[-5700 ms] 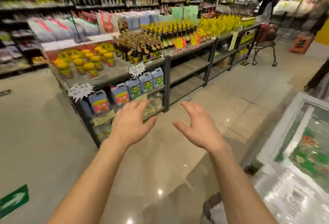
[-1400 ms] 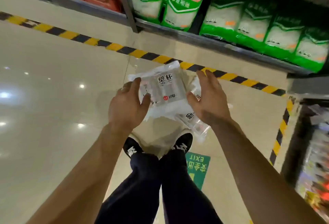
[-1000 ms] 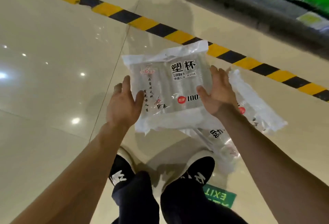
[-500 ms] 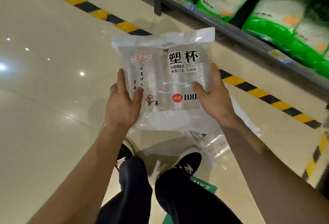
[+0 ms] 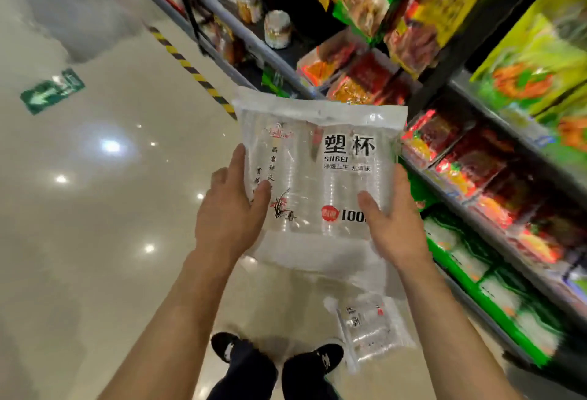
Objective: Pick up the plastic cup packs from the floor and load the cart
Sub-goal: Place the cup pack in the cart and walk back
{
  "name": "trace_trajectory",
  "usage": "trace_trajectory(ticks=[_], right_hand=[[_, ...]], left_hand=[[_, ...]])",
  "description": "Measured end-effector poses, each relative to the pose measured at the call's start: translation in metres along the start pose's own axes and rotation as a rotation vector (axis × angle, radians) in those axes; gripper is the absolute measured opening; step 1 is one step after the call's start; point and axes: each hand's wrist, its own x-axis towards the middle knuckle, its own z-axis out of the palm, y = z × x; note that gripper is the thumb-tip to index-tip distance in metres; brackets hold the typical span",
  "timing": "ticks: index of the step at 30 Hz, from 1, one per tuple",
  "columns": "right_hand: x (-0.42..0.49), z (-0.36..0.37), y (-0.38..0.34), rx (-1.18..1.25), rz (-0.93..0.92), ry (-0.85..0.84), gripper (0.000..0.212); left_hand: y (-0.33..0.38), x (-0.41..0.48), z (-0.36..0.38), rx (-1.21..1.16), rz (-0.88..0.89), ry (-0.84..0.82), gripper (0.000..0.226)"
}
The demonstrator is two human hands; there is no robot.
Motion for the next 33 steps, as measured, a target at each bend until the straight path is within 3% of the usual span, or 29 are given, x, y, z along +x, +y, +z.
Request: trace_trajectory(ticks=[7,14,24,33], right_hand=[[-0.029,-0.023,-0.214,-0.055,-0.284,-0.031,0.073],[-0.059,0.022,-0.396,-0.067,-0.537,-0.150,0.063],[-0.073,0.187,-0.577,0.038,-0.706,-0.380,0.062],[0.002,0.364,-0.725,-0.004,-0.839,-0.521,0.073]], left_hand=[[0.009,-0.015,-0.208,-0.013,0.027,0.197,0.068],[-0.057,-0.029,-0.383,-0.041,-0.048,0.404,0.069],[-0.194,-0.032,-0.538,-0.027,-0.256,0.657,0.070],[-0.311,0.078,-0.648,0.046,-0.384,0.836,0.072]])
